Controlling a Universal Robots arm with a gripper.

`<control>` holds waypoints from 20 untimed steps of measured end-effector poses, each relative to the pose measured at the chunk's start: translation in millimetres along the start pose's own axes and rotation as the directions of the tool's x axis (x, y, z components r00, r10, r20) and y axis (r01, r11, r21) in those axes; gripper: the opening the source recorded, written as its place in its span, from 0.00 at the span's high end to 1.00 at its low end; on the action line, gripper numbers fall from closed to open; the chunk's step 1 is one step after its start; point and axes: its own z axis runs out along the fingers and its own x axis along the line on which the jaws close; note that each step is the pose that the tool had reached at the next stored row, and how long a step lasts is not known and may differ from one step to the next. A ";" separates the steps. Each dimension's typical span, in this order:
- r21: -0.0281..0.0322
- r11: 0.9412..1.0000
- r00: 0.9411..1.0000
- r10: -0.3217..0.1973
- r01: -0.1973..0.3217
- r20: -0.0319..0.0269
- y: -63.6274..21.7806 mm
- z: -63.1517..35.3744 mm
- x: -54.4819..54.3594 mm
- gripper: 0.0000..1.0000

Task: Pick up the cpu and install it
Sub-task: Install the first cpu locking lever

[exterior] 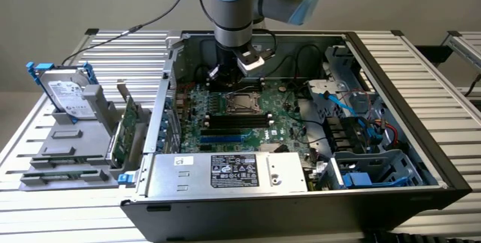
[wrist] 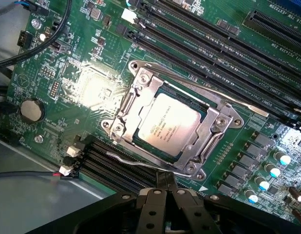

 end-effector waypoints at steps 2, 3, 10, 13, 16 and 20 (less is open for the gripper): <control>0.001 1.000 1.000 -0.007 0.007 0.002 0.3 0.0 0.5 0.89; 0.001 1.000 1.000 -0.011 0.011 0.003 0.4 0.0 0.7 0.89; 0.004 0.999 0.999 -0.036 0.036 0.010 1.6 0.1 2.5 0.89; 0.006 0.999 0.999 -0.046 0.046 0.013 2.1 0.1 3.3 0.89; 0.007 0.998 0.998 -0.057 0.057 0.015 2.7 0.1 4.1 0.89; 0.010 0.997 0.997 -0.070 0.070 0.018 3.8 0.1 5.9 0.89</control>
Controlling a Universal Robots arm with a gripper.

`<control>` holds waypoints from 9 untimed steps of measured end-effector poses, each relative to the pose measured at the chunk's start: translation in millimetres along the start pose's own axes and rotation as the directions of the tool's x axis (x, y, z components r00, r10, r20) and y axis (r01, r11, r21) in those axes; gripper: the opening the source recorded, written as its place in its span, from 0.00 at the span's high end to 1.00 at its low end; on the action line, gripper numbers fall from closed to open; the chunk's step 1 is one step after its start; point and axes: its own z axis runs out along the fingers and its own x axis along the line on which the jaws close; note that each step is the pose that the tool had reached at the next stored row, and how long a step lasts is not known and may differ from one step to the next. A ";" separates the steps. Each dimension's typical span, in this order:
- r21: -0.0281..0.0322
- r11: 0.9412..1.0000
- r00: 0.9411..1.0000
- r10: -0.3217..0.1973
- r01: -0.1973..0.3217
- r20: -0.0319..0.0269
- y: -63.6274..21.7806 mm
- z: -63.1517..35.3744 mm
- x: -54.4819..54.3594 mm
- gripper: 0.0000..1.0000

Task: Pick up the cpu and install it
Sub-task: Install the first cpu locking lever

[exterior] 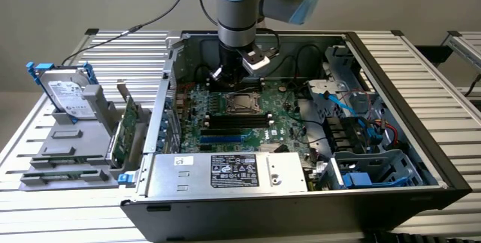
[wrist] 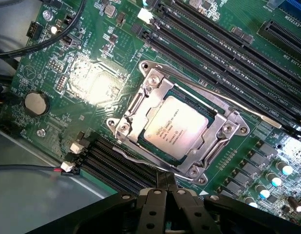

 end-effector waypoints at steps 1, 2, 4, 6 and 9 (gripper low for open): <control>0.001 1.000 1.000 -0.003 0.003 0.001 0.5 0.0 0.7 0.89; 0.001 1.000 1.000 -0.005 0.005 0.001 1.0 0.0 1.4 0.89; 0.002 1.000 1.000 -0.010 0.010 0.003 2.2 0.0 2.8 0.89; 0.003 1.000 1.000 -0.015 0.015 0.004 3.3 0.0 4.1 0.89; 0.004 1.000 1.000 -0.021 0.021 0.006 4.7 -0.1 5.6 0.89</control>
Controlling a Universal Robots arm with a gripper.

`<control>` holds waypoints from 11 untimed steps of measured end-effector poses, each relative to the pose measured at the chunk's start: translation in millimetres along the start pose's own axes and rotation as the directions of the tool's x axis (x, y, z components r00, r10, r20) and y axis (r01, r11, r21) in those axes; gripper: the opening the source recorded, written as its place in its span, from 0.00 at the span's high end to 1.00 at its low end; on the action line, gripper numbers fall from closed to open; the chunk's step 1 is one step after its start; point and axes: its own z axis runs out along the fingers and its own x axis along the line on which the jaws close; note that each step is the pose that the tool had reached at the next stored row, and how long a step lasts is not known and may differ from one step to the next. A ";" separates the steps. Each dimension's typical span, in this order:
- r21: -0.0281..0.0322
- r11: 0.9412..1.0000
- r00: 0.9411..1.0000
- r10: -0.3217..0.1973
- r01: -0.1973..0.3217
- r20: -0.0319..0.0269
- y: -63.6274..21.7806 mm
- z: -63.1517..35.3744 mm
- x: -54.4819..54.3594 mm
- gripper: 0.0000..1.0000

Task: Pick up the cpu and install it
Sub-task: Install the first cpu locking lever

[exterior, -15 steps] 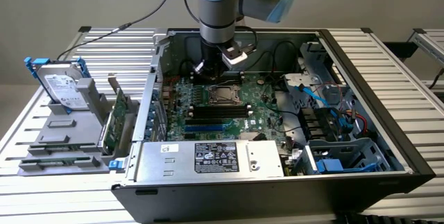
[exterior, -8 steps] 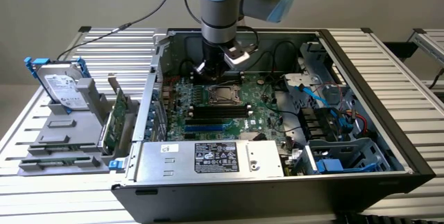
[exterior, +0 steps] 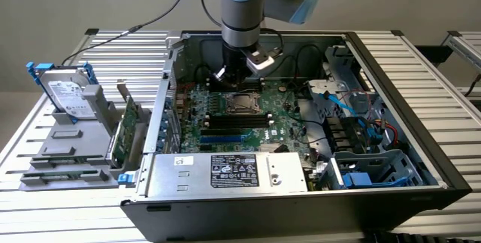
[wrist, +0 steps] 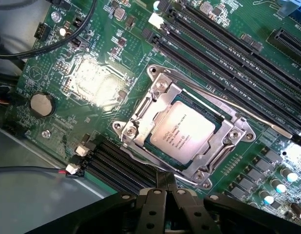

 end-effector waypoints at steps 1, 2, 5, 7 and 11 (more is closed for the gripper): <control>0.000 1.000 1.000 -0.002 0.002 0.001 0.5 0.0 0.5 0.89; 0.001 1.000 1.000 -0.005 0.005 0.001 0.9 0.0 0.9 0.89; 0.002 1.000 1.000 -0.011 0.011 0.002 2.4 -0.1 2.3 0.89; 0.002 1.000 1.000 -0.014 0.014 0.003 3.2 -0.1 2.9 0.89; 0.003 1.000 1.000 -0.020 0.020 0.004 4.2 -0.1 4.3 0.89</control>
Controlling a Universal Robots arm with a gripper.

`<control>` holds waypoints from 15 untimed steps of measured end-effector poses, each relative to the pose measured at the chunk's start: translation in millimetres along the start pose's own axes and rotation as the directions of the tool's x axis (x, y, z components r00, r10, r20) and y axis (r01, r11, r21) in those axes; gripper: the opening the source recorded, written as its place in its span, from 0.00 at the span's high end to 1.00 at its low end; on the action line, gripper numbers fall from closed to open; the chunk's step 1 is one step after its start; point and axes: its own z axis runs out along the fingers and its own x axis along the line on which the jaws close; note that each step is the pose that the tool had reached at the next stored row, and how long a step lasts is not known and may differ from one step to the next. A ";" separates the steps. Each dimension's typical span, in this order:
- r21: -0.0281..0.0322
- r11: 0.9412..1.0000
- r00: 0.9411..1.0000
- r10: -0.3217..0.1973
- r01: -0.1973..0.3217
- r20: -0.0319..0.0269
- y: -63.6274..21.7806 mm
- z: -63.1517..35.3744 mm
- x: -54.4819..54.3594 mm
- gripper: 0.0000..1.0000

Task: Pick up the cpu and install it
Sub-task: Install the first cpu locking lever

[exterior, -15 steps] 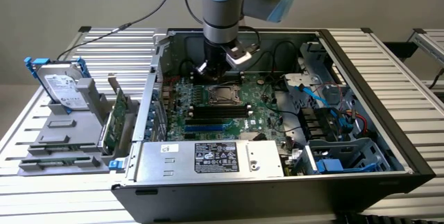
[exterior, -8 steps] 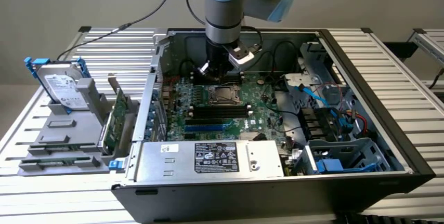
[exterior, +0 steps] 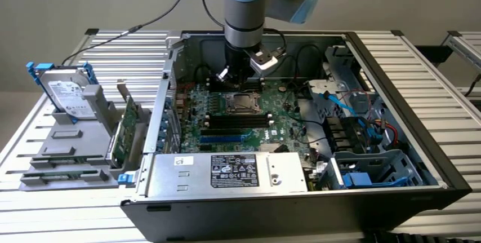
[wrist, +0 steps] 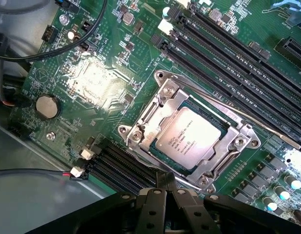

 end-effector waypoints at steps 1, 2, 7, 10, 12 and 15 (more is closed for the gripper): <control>0.000 1.000 1.000 -0.002 0.002 0.000 0.2 0.1 0.3 0.89; 0.000 1.000 1.000 -0.003 0.003 0.000 0.4 0.1 0.7 0.89; 0.001 1.000 1.000 -0.012 0.012 0.002 1.5 0.4 2.1 0.89; 0.002 1.000 1.000 -0.018 0.018 0.003 2.0 0.6 2.8 0.89; 0.003 1.000 1.000 -0.022 0.022 0.004 2.4 0.7 3.4 0.89; 0.004 1.000 1.000 -0.029 0.029 0.005 3.2 1.0 4.4 0.89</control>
